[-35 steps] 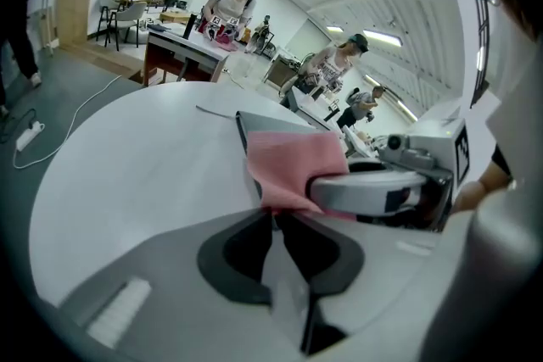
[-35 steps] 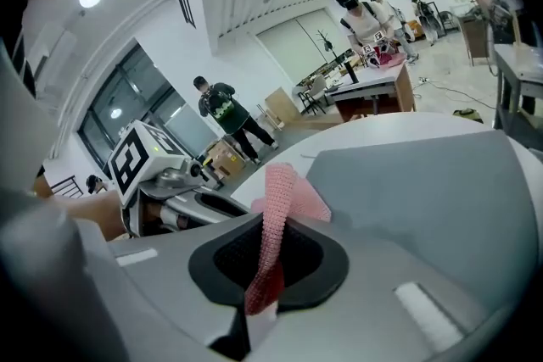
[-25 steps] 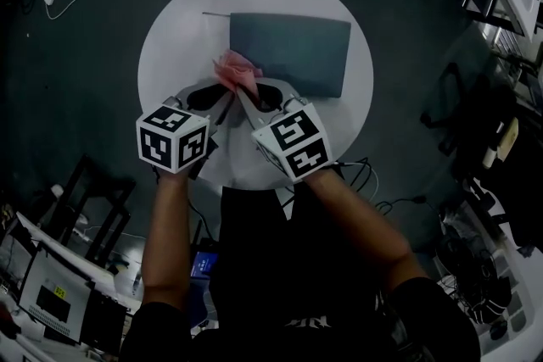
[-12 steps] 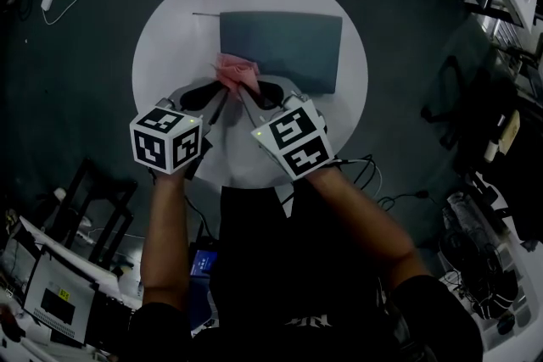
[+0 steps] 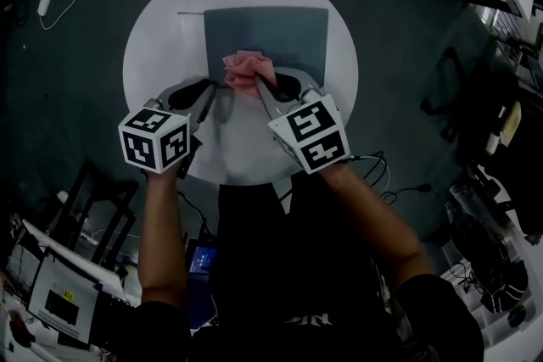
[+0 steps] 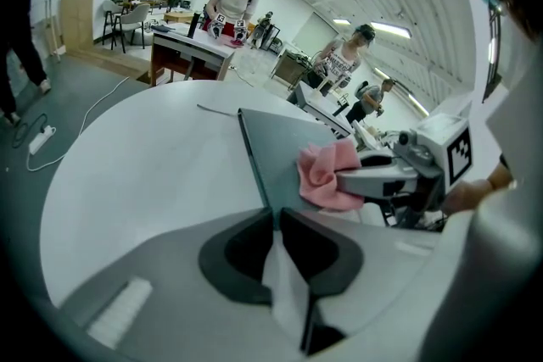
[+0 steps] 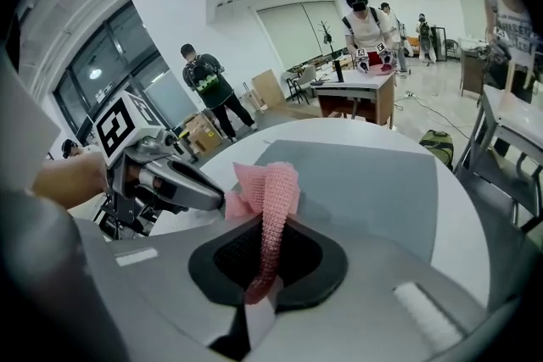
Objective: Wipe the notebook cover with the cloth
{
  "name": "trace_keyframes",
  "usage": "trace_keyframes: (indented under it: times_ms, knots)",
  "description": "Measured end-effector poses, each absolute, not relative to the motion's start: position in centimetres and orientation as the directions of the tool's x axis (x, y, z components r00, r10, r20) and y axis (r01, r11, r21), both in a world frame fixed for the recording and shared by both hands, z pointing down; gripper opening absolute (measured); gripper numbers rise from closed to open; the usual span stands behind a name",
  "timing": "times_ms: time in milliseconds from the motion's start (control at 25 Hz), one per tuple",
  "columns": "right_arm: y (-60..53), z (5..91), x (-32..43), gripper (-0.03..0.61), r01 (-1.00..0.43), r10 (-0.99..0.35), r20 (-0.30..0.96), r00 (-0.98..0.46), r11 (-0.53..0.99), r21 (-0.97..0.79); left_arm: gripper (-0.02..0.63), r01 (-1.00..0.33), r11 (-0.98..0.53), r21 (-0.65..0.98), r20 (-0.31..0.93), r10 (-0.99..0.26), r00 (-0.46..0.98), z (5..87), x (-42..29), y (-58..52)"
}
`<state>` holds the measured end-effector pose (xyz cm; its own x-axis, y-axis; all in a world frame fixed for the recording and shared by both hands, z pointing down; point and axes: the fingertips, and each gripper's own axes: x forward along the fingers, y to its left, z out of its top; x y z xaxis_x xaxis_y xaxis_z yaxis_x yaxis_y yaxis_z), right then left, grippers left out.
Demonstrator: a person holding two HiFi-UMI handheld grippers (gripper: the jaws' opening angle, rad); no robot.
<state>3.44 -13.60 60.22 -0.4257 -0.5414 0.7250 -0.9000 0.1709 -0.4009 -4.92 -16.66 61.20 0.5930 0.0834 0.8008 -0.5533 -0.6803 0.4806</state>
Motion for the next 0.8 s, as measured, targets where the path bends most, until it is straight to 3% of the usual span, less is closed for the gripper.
trace_keyframes:
  times_ms: [800]
  knots:
    - [-8.2, 60.3, 12.6, 0.011, -0.939, -0.536, 0.777, -0.33, 0.102, -0.329, 0.032, -0.581, -0.683, 0.443, 0.827, 0.061, 0.559, 61.3, -4.4, -16.1]
